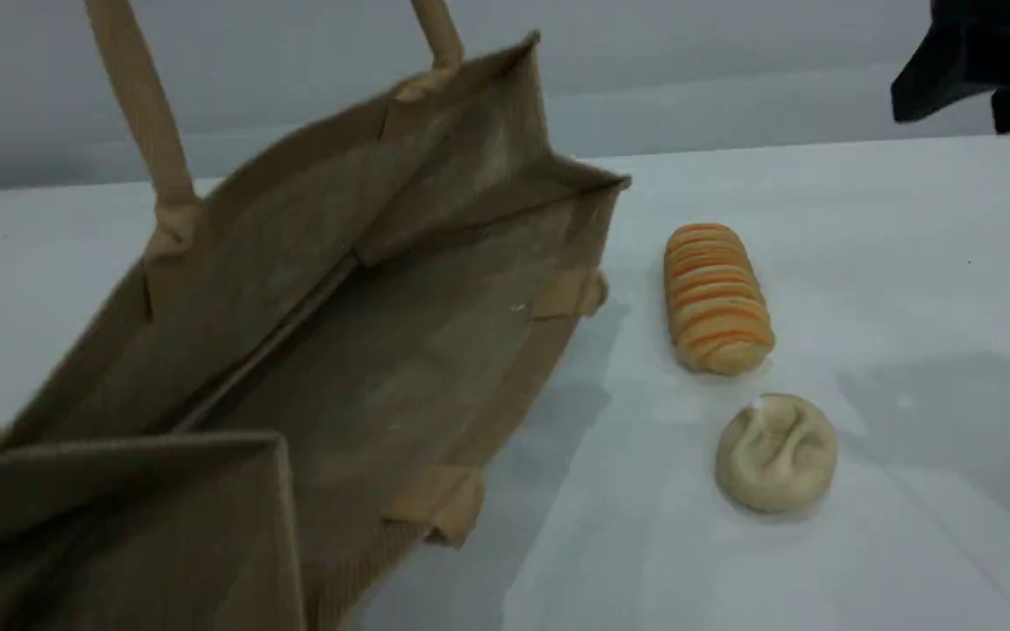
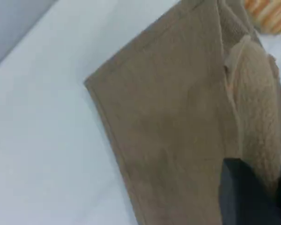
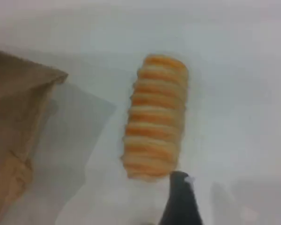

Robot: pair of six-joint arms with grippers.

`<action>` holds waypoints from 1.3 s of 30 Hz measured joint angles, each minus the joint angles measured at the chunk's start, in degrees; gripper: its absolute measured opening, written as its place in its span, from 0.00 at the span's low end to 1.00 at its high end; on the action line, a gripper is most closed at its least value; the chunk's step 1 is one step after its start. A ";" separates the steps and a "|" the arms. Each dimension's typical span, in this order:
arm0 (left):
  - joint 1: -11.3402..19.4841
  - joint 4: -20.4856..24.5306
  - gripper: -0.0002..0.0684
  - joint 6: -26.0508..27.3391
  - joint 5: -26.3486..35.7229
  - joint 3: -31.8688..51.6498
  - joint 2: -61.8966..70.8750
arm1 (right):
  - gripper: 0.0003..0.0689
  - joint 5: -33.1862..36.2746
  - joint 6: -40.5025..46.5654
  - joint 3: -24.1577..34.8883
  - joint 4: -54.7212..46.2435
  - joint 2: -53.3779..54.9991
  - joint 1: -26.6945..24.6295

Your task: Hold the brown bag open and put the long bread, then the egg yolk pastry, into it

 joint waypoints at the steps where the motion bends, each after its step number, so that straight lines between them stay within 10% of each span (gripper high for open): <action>1: 0.00 -0.05 0.13 0.85 0.00 -0.40 -0.06 | 0.67 0.00 -1.52 0.00 1.45 0.70 0.00; 22: 0.00 0.51 0.13 2.84 -0.17 -1.08 -0.15 | 0.67 5.65 -53.04 -8.09 54.09 21.11 0.12; 39: 0.00 0.35 0.13 2.14 -0.23 -1.08 -0.18 | 0.67 3.39 -56.57 -18.47 57.34 37.10 2.33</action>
